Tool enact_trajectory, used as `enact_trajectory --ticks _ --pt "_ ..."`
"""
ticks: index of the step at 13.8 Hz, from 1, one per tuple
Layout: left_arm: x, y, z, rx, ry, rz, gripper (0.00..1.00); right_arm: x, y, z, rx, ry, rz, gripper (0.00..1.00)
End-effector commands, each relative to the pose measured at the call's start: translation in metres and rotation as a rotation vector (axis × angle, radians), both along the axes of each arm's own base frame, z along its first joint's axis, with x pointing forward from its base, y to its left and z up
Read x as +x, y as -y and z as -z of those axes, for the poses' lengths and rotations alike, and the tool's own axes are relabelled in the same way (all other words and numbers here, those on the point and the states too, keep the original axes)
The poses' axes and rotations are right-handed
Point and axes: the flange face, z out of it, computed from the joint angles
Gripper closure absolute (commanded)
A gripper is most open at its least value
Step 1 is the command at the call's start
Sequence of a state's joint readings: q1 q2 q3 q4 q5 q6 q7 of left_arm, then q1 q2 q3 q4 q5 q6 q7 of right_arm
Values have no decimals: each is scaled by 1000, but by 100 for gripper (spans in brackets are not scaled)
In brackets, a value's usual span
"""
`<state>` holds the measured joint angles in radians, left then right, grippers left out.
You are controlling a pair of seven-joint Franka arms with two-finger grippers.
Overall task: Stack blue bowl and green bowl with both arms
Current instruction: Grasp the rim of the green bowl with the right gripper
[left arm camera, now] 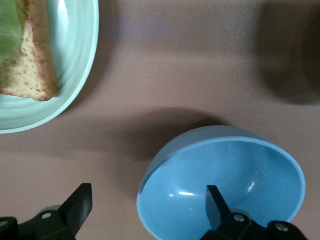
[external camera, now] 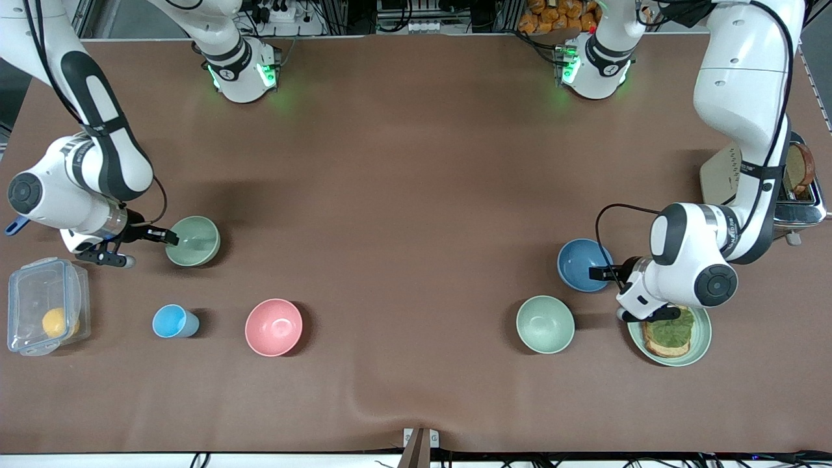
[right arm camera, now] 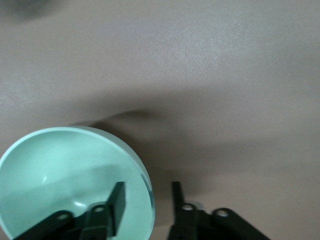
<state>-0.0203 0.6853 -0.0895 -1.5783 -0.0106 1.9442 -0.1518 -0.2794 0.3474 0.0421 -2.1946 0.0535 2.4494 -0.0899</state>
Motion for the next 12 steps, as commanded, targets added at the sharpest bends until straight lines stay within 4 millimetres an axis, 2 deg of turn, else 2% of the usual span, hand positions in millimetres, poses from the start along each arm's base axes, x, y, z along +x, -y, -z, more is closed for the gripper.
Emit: enact_trajectory --ticks 1,4,5,6,7,8,10,12 --pt "-6 2 16 7 -30 -30 0 -5 -3 4 -1 12 -16 99" --pt "-7 2 19 9 -35 -34 0 -4 -6 2 2 8 -19 100" --pt "-5 0 17 9 -28 -35 3 -2 -8 -2 3 7 -19 100" --pt "-5 -1 17 8 -26 -37 41 -1 -13 -7 7 -2 -20 100" --pt "-5 -3 18 8 -28 -41 71 0 -19 -14 14 -10 -26 100" --pt "-5 -2 18 8 -28 -41 87 1 -24 -24 33 -14 8 100" --pt "-6 1 18 8 -28 -46 100 3 -37 -39 80 -31 44 100" --pt "-5 3 17 17 -28 -68 100 5 -59 -55 118 -42 71 100"
